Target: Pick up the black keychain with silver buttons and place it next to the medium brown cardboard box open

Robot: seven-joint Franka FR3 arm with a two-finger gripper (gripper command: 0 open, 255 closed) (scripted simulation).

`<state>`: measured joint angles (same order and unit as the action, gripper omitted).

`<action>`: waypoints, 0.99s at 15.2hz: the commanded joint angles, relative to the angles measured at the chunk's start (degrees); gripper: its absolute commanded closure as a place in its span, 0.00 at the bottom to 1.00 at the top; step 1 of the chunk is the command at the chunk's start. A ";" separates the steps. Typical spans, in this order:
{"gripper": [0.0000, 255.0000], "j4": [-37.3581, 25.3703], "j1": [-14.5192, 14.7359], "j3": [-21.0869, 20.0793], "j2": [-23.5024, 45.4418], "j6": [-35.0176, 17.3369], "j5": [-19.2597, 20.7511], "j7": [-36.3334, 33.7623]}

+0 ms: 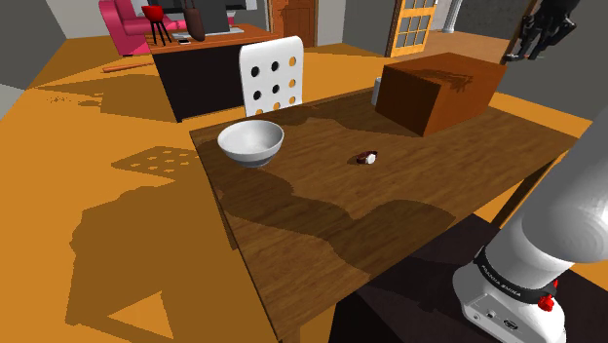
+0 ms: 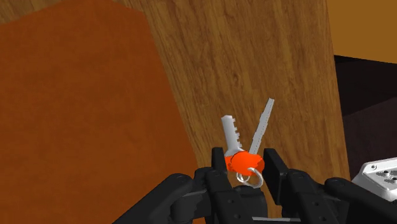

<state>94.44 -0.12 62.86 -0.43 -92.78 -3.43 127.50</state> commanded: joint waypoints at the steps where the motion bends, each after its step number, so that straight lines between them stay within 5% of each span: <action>1: 1.00 -1.47 -1.50 1.62 3.94 -0.19 -3.65 3.95; 15: 1.00 9.95 -0.99 1.00 2.82 -11.18 -2.83 3.95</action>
<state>103.65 -1.07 63.87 2.10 -103.09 -5.97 131.27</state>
